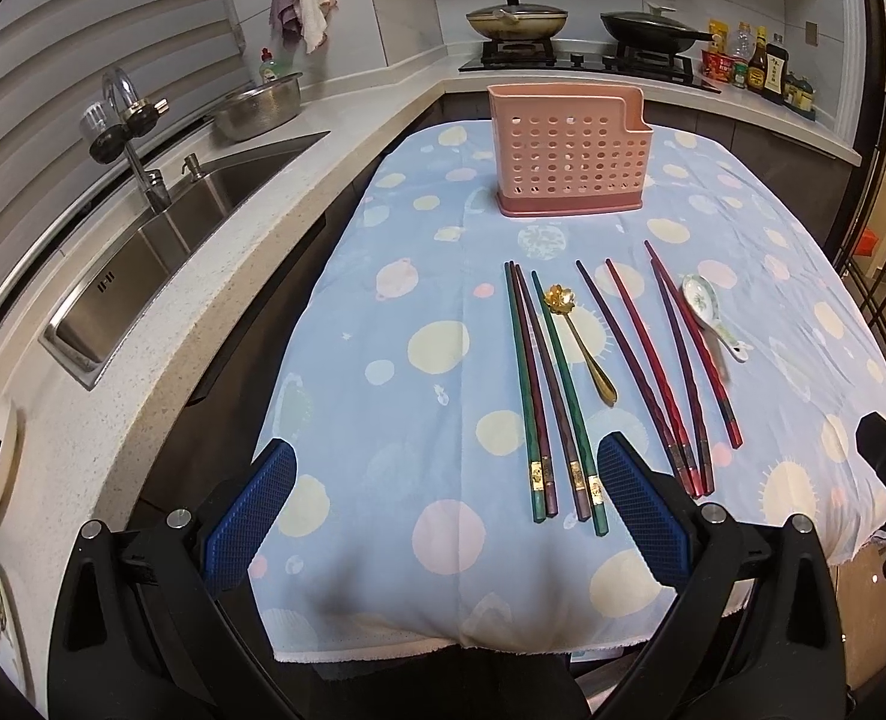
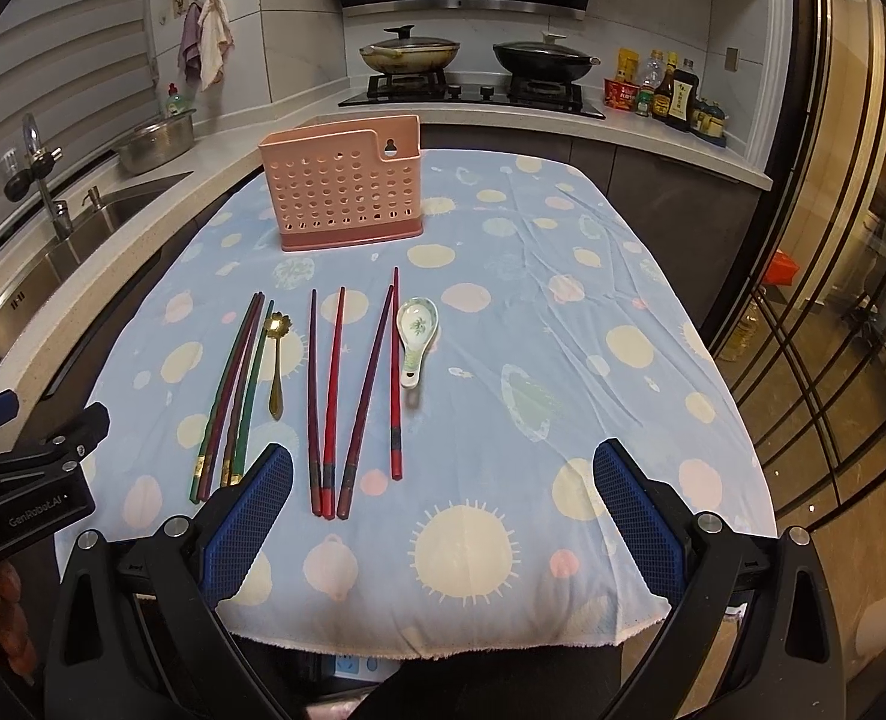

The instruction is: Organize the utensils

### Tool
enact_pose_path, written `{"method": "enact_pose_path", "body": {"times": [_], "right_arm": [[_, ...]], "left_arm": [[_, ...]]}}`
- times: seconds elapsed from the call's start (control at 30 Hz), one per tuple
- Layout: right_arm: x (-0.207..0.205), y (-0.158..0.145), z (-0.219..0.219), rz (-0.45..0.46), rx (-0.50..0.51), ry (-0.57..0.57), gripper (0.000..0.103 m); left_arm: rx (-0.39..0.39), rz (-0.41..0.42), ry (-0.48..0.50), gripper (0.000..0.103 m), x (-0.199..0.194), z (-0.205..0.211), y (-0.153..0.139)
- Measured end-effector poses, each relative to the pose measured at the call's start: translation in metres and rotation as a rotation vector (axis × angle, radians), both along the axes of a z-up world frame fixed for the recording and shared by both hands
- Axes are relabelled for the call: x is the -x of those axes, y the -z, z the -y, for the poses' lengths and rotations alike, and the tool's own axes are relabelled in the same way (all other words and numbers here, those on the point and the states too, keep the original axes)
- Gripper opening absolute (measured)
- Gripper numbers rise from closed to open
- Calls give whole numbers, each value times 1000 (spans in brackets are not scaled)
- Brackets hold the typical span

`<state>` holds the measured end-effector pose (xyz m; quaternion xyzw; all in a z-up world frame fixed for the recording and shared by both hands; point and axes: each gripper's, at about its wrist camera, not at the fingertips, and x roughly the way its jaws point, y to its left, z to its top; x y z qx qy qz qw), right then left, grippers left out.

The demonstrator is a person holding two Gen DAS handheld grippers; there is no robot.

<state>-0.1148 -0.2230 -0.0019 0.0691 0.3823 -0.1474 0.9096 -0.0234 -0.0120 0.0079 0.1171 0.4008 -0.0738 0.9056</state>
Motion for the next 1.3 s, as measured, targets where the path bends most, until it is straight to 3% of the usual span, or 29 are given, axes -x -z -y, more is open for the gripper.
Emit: {"method": "enact_pose_path", "body": {"times": [0.43, 1.3], "right_arm": [[16, -3, -8, 21, -9, 12, 96], [-2, -1, 1, -4, -37, 33, 96]], "left_arm": [[5, 6, 31, 96, 13, 2, -2], [-19, -15, 64, 96, -3, 9, 2]]}}
